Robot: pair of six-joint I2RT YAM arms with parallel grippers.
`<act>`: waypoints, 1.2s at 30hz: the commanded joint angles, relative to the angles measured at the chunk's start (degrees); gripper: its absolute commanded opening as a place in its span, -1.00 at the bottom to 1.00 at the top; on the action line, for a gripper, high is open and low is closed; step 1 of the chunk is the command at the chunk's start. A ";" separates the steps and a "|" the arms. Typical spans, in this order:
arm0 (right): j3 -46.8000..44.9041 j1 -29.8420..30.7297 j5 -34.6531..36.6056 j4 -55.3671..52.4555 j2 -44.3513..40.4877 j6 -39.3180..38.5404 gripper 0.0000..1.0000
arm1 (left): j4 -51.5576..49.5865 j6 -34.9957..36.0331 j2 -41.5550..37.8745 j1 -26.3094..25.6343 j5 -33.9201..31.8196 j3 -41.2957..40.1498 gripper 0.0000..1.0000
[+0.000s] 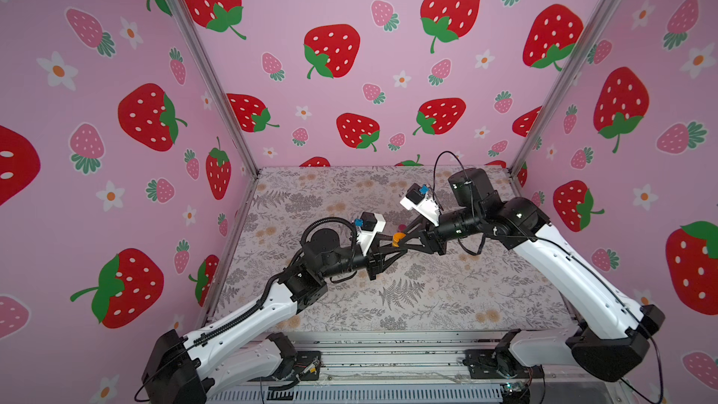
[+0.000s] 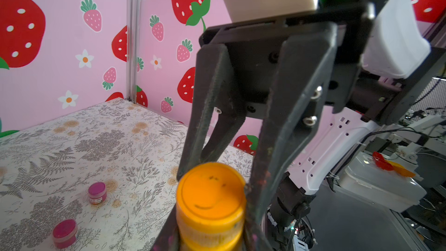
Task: Close the paint jar lid
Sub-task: Screw the lid onto the paint jar.
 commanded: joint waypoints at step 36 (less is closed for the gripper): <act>-7.75 7.84 26.02 12.54 -6.19 23.09 -0.29 | 9.53 4.14 0.20 0.73 -16.53 -1.07 -1.00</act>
